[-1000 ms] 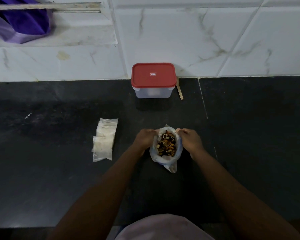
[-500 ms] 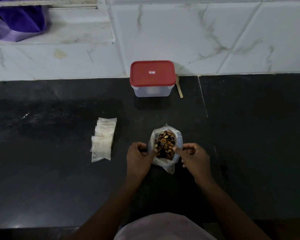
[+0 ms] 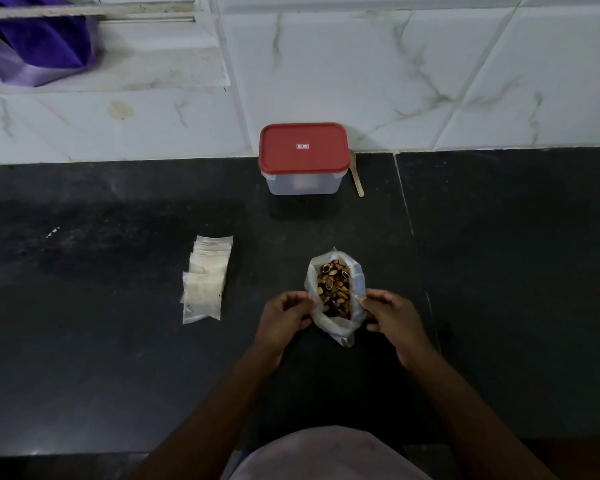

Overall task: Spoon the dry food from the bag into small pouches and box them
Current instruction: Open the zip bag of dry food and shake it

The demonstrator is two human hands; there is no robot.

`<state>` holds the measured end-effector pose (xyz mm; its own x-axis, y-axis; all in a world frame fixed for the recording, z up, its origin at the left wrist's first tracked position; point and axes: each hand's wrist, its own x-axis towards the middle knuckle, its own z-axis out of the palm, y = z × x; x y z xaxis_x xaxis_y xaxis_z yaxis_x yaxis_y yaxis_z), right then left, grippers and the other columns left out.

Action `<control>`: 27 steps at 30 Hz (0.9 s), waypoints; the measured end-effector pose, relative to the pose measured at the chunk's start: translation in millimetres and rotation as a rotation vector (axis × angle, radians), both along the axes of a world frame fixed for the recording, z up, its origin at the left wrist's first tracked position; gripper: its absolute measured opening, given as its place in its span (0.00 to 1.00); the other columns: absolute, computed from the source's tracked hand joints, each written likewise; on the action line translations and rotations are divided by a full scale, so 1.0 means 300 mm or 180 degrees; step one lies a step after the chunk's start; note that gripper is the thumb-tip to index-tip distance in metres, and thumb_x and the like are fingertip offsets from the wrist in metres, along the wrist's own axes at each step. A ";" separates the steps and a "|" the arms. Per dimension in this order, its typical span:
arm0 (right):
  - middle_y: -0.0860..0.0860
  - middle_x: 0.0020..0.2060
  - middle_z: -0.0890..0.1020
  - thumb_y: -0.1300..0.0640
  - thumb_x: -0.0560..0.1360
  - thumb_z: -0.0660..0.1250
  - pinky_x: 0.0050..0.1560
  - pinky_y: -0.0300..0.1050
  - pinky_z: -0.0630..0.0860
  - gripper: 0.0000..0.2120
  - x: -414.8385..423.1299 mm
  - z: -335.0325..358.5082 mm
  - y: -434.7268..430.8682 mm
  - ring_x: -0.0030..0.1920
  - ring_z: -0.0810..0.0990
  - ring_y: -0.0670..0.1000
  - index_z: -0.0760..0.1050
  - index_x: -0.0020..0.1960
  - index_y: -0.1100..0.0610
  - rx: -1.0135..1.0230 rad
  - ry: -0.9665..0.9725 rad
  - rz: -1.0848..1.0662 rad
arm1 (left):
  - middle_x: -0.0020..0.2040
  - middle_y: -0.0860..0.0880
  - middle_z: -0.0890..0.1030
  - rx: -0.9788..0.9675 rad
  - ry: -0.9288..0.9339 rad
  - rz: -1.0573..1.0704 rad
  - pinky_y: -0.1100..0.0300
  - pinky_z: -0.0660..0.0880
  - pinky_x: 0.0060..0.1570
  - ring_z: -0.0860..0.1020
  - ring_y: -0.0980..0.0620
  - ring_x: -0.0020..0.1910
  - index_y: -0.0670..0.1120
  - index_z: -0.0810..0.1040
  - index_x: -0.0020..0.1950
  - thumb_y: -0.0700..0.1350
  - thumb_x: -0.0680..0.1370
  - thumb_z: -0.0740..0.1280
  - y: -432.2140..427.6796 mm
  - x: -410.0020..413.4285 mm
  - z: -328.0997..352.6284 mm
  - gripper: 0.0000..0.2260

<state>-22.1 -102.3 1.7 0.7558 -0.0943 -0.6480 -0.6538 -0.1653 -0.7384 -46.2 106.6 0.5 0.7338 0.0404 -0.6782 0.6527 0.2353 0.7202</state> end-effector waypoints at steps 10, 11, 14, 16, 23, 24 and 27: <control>0.50 0.64 0.81 0.42 0.82 0.62 0.67 0.56 0.75 0.18 0.007 0.018 0.080 0.64 0.79 0.49 0.76 0.68 0.48 0.0909 -0.0109 -0.0521 | 0.59 0.52 0.85 -0.0455 -0.0296 0.0139 0.62 0.79 0.54 0.83 0.57 0.59 0.53 0.79 0.63 0.57 0.86 0.52 -0.069 0.005 0.028 0.18; 0.49 0.61 0.82 0.41 0.83 0.60 0.64 0.53 0.77 0.18 0.004 0.027 0.085 0.62 0.80 0.48 0.77 0.66 0.48 0.1029 -0.0096 -0.0520 | 0.59 0.52 0.86 -0.0517 -0.0296 0.0124 0.62 0.78 0.55 0.83 0.57 0.60 0.53 0.78 0.63 0.59 0.86 0.50 -0.074 0.006 0.030 0.20; 0.48 0.59 0.84 0.36 0.82 0.54 0.60 0.48 0.78 0.22 0.002 0.037 0.074 0.61 0.81 0.47 0.77 0.64 0.48 0.1146 -0.0123 -0.0536 | 0.63 0.50 0.84 -0.0645 -0.0279 0.0160 0.55 0.75 0.65 0.81 0.53 0.65 0.51 0.76 0.67 0.64 0.84 0.48 -0.085 0.015 0.033 0.25; 0.51 0.66 0.81 0.31 0.78 0.55 0.68 0.54 0.74 0.32 0.005 0.045 0.058 0.66 0.79 0.50 0.73 0.72 0.51 0.1127 -0.0134 -0.0589 | 0.64 0.48 0.83 -0.0707 -0.0274 0.0190 0.54 0.75 0.66 0.80 0.51 0.66 0.51 0.76 0.68 0.66 0.82 0.49 -0.098 0.025 0.032 0.28; 0.52 0.70 0.78 0.28 0.73 0.56 0.74 0.58 0.69 0.39 0.040 0.062 -0.009 0.70 0.76 0.51 0.72 0.74 0.52 0.1145 -0.0236 -0.0725 | 0.67 0.47 0.82 -0.0769 -0.0391 0.0209 0.50 0.71 0.72 0.79 0.50 0.68 0.48 0.75 0.71 0.67 0.83 0.46 -0.193 0.070 0.030 0.32; 0.52 0.70 0.78 0.28 0.74 0.56 0.74 0.58 0.69 0.39 0.047 0.056 -0.024 0.69 0.77 0.51 0.72 0.74 0.53 0.1129 -0.0235 -0.0771 | 0.67 0.46 0.81 -0.0781 -0.0396 0.0218 0.50 0.71 0.72 0.78 0.50 0.68 0.47 0.74 0.73 0.67 0.82 0.46 -0.205 0.076 0.028 0.33; 0.53 0.69 0.78 0.30 0.78 0.54 0.73 0.56 0.71 0.35 0.065 0.045 -0.063 0.68 0.77 0.50 0.73 0.73 0.54 0.1171 -0.0251 -0.0813 | 0.68 0.46 0.81 -0.0812 -0.0408 0.0250 0.50 0.70 0.73 0.78 0.50 0.69 0.46 0.72 0.76 0.68 0.82 0.46 -0.239 0.093 0.023 0.35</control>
